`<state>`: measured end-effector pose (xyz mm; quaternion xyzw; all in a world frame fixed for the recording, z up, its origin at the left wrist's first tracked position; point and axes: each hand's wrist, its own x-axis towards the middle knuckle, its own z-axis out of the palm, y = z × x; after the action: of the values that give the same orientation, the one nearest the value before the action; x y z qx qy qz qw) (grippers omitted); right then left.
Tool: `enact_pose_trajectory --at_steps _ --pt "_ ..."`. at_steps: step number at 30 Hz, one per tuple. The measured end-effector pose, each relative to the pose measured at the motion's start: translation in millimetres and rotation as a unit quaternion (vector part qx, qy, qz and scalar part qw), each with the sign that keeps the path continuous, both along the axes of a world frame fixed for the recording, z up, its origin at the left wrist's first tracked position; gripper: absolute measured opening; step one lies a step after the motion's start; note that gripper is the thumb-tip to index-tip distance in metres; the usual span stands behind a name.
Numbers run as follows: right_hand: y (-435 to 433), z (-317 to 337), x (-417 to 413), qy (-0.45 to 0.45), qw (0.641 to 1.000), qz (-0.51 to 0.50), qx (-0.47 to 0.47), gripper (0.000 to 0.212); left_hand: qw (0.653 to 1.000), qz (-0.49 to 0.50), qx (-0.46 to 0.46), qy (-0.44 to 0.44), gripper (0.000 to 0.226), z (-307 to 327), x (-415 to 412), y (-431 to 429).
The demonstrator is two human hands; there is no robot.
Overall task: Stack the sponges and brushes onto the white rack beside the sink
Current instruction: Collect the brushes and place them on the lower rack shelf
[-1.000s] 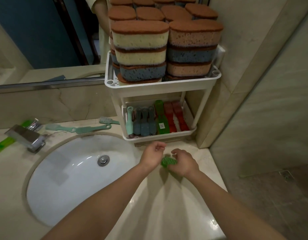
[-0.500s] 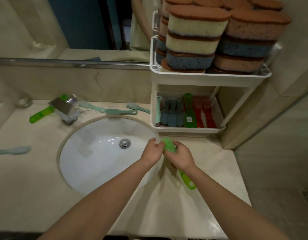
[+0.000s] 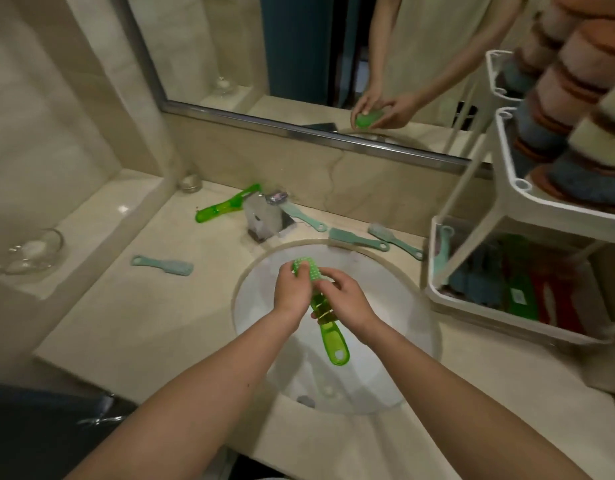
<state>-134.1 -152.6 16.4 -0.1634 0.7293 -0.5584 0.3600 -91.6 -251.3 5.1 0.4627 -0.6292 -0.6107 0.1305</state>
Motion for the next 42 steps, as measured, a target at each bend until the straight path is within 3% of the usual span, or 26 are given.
enact_pose_trajectory --at_steps 9,14,20,29,34,42 --pt "-131.4 -0.1 9.9 0.087 0.995 0.032 0.036 0.014 0.993 0.092 -0.071 0.01 0.035 -2.0 30.4 -126.6" --pt "-200.6 -3.0 3.8 0.115 0.992 0.041 0.035 0.015 0.992 0.12 0.007 0.047 0.035 -6.0 38.0 -194.6" --pt "-283.9 -4.0 -18.4 0.197 0.973 0.099 0.071 0.022 0.989 0.144 -0.004 0.023 0.035 -10.3 39.4 -258.6" --pt "-368.4 -26.0 -69.5 0.388 0.834 0.258 0.294 0.057 0.989 0.141 0.035 0.021 0.03 -38.6 24.6 -317.6" --pt "-385.4 -46.7 -83.7 0.417 0.771 0.307 0.37 0.056 0.99 0.127 0.053 0.011 0.038 -52.9 20.2 -332.7" --pt "-392.4 -57.9 -87.2 0.487 0.675 0.32 0.452 0.048 0.989 0.131 0.07 0.007 0.03 -63.0 24.4 -336.6"
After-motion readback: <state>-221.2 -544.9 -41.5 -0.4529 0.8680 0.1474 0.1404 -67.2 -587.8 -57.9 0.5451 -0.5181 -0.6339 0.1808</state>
